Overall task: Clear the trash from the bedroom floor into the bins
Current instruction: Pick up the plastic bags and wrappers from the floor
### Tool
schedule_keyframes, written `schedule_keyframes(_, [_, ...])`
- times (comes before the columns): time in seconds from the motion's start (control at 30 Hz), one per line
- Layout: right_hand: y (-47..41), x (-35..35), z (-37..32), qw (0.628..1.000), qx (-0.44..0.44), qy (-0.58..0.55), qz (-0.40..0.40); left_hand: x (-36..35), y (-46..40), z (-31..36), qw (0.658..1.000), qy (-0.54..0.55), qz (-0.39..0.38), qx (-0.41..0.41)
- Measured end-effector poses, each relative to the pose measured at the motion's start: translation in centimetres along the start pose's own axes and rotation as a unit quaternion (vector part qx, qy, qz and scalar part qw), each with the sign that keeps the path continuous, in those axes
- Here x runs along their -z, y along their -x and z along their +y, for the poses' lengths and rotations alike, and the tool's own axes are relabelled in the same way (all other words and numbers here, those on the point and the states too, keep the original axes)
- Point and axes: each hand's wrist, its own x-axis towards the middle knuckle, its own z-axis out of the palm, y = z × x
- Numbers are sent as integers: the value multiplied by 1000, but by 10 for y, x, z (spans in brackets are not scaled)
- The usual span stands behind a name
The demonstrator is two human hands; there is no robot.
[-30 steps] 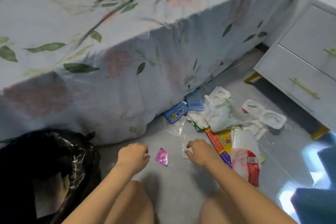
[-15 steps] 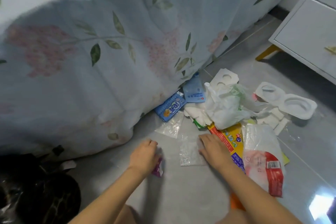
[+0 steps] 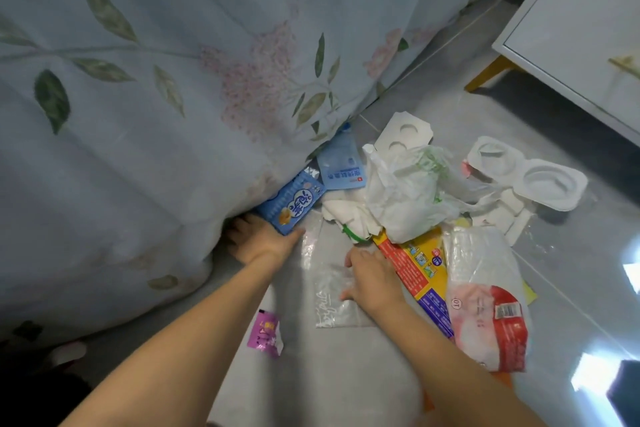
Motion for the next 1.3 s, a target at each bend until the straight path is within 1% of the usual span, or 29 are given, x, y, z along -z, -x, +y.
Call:
schedule_keyframes(0.03, [-1, -1, -1, 1000, 3, 3, -6, -3, -1, 1, 1000, 10, -4, 0])
schedule_keyframes(0.07, [-1, -2, -1, 1000, 9, 15, -14, -6, -3, 1, 999, 47, -19, -1])
schedule_keyframes(0.13, [0, -3, -1, 999, 18, 28, -32, -12, -6, -1, 986, 152, -69, -4])
schedule_keyframes(0.17, [2, -3, -2, 999, 18, 20, -42, -13, -7, -3, 979, 183, -92, -3])
schedule_keyframes(0.23, [8, -5, -4, 997, 16, -27, -67, -14, -7, -10, 965, 227, -128, 20])
schedule_keyframes(0.3, [17, -8, -3, 991, 3, -109, -79, -15, -7, -17, 932, 313, -165, 81])
schedule_keyframes(0.33, [22, -8, -2, 986, -9, -148, -79, -13, -5, -22, 914, 350, -180, 103])
schedule_keyframes(0.37, [27, -7, 0, 982, -18, -173, -76, -10, -3, -28, 903, 372, -184, 110])
schedule_keyframes(0.4, [32, -6, 3, 980, -22, -186, -69, -5, 1, -34, 901, 378, -185, 103])
schedule_keyframes(0.47, [43, 0, 7, 978, -17, -199, -56, 10, 13, -48, 913, 353, -192, 71])
schedule_keyframes(0.6, [66, 29, 1, 975, 26, -213, -53, 54, 53, -78, 929, 304, -210, 23])
schedule_keyframes(0.8, [91, 101, -57, 962, 103, -254, -11, 152, 107, -141, 929, 337, -154, -23])
schedule_keyframes(0.87, [98, 124, -89, 954, 137, -267, 1, 195, 121, -177, 926, 361, -108, -30])
schedule_keyframes(0.97, [115, 155, -152, 944, 206, -256, 25, 259, 143, -244, 923, 383, -25, -14])
schedule_keyframes(1.13, [153, 183, -279, 905, 303, -300, 1, 329, 187, -358, 918, 393, 52, 15])
schedule_keyframes(1.23, [177, 172, -358, 894, 358, -269, -22, 351, 218, -429, 913, 397, 76, 48])
schedule_keyframes(1.3, [190, 154, -406, 890, 381, -244, -56, 362, 239, -474, 908, 405, 82, 66])
